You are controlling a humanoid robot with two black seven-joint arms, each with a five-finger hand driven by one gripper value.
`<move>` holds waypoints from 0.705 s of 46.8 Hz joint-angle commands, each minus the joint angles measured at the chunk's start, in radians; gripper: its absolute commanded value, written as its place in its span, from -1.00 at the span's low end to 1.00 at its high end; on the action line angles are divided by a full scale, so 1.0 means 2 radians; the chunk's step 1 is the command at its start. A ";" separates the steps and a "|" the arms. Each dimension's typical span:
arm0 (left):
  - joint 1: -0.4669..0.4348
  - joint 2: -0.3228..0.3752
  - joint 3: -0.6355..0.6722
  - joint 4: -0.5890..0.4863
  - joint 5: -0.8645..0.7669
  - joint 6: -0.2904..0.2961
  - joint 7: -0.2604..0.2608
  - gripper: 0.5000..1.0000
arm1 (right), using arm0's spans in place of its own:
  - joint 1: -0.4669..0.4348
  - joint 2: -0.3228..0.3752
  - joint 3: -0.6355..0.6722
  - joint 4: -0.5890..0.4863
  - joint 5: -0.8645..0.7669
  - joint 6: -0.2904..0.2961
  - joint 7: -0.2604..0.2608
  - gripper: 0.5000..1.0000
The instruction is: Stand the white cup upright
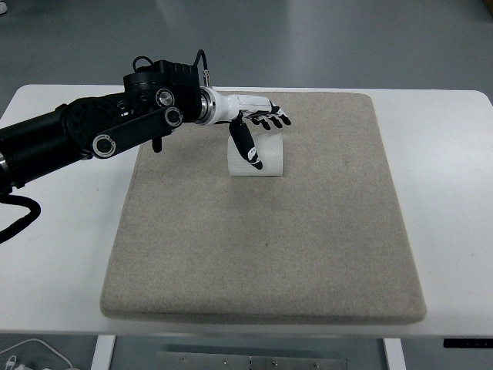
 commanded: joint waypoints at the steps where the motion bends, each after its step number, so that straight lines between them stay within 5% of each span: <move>1: -0.001 -0.001 0.016 0.003 0.000 0.001 0.000 0.84 | 0.000 0.000 0.000 0.000 0.000 0.000 0.000 0.72; 33: 0.000 -0.022 0.021 0.021 0.000 0.011 0.000 0.74 | 0.000 0.000 0.000 0.000 0.000 0.000 0.000 0.72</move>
